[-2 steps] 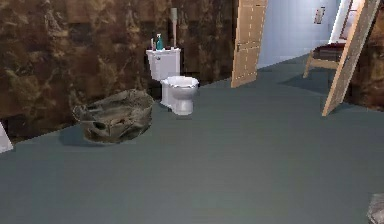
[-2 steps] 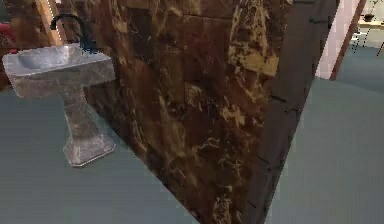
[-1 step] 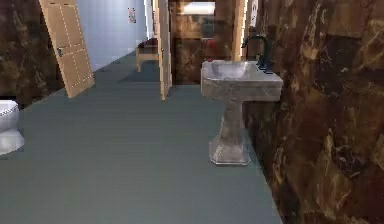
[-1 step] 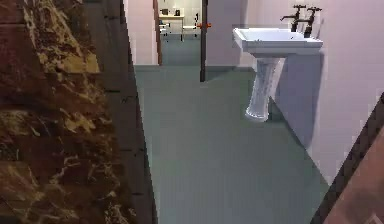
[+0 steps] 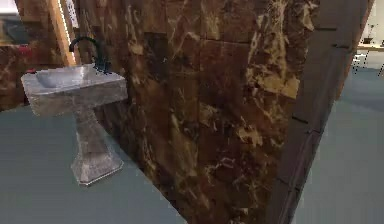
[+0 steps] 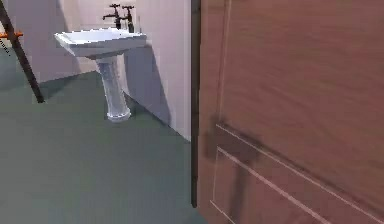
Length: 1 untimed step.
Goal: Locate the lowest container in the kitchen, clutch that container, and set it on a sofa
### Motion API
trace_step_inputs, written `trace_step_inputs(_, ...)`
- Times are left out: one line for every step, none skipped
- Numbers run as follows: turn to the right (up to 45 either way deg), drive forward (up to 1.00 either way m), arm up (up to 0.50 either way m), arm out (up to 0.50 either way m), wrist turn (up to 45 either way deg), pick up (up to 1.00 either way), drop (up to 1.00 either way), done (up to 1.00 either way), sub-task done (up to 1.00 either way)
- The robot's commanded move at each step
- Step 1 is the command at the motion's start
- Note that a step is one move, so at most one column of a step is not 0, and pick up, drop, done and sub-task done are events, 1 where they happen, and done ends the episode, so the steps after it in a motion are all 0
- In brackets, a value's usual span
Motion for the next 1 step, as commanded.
trace_step_inputs(45.0, 0.00, 0.00, 0.00, 0.0, 0.00, 0.00, 0.00, 0.00)
